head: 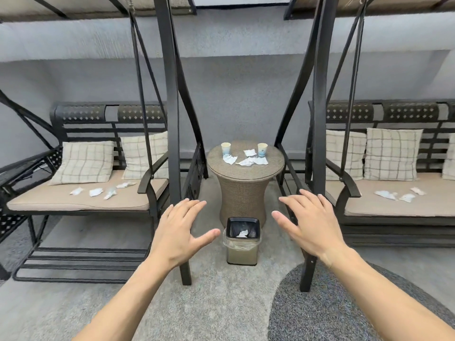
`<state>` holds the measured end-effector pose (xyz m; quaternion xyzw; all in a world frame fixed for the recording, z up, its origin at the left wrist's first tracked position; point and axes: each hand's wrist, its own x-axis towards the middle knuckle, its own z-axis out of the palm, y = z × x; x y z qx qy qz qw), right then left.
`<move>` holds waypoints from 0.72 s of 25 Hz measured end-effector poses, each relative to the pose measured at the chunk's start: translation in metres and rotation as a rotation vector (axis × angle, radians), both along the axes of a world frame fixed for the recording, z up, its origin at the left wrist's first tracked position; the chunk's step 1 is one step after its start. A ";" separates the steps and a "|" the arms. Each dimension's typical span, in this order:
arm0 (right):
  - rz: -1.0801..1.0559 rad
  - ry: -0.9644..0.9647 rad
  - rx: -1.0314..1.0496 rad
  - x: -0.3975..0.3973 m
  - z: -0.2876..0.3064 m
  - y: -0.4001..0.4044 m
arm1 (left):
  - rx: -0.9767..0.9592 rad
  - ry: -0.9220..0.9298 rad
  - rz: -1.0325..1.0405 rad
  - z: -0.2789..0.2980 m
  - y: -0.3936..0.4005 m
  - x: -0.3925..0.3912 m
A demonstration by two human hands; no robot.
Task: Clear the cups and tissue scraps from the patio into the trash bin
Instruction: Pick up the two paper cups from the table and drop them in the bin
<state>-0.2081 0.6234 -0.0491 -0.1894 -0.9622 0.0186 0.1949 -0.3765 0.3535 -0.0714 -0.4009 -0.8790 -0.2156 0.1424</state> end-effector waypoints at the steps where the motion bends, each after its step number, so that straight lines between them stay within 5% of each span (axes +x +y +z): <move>1: -0.001 0.008 0.015 -0.024 -0.002 0.009 | 0.002 0.002 -0.008 -0.002 0.009 -0.026; 18: -0.118 0.043 -0.075 -0.306 -0.025 0.199 | 0.068 -0.117 -0.022 -0.024 0.215 -0.340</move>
